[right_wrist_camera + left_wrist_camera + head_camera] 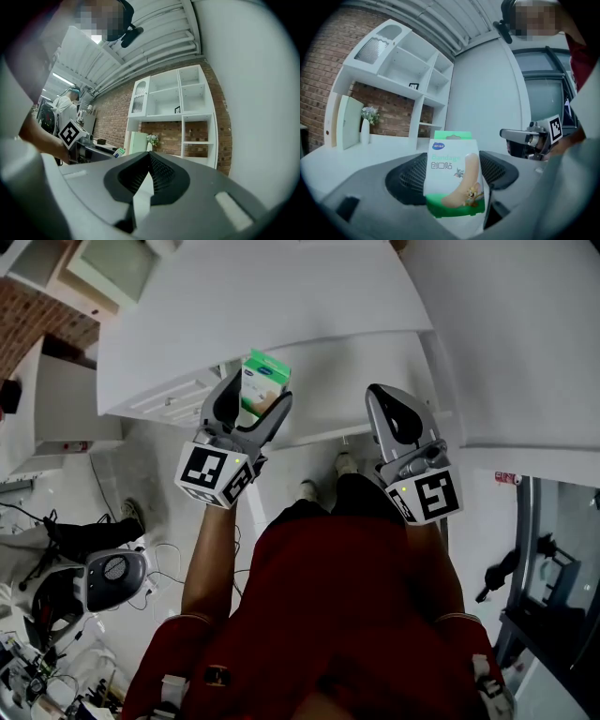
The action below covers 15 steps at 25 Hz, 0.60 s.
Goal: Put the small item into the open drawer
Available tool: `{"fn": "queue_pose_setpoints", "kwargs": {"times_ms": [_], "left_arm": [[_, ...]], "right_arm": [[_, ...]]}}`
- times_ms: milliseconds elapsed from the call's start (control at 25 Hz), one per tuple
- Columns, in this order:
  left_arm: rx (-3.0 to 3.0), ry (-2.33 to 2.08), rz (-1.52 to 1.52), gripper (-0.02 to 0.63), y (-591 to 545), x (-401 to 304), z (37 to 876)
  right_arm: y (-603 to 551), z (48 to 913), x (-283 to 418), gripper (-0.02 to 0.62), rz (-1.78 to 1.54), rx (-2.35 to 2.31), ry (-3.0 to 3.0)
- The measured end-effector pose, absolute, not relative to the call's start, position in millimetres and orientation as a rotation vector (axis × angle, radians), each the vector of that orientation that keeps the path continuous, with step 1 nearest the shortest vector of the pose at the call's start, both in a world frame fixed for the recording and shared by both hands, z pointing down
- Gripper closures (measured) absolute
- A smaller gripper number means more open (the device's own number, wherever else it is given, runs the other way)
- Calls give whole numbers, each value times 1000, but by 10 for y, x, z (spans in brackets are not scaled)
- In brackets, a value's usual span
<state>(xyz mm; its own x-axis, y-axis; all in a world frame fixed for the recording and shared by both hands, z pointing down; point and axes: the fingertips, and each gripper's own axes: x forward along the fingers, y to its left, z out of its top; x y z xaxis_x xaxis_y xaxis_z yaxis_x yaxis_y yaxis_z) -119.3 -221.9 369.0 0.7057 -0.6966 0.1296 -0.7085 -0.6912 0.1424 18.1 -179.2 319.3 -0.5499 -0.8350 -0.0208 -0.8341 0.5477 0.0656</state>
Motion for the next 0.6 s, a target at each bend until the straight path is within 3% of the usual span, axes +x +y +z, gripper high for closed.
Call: {"fn": "queue_pose_setpoints", "kwargs": {"times_ms": [600], "left_arm": [[2538, -1082, 523, 256, -2743, -741, 4820]], "right_arm": [[-2331, 3441, 565, 583, -51, 1405, -2796]]}}
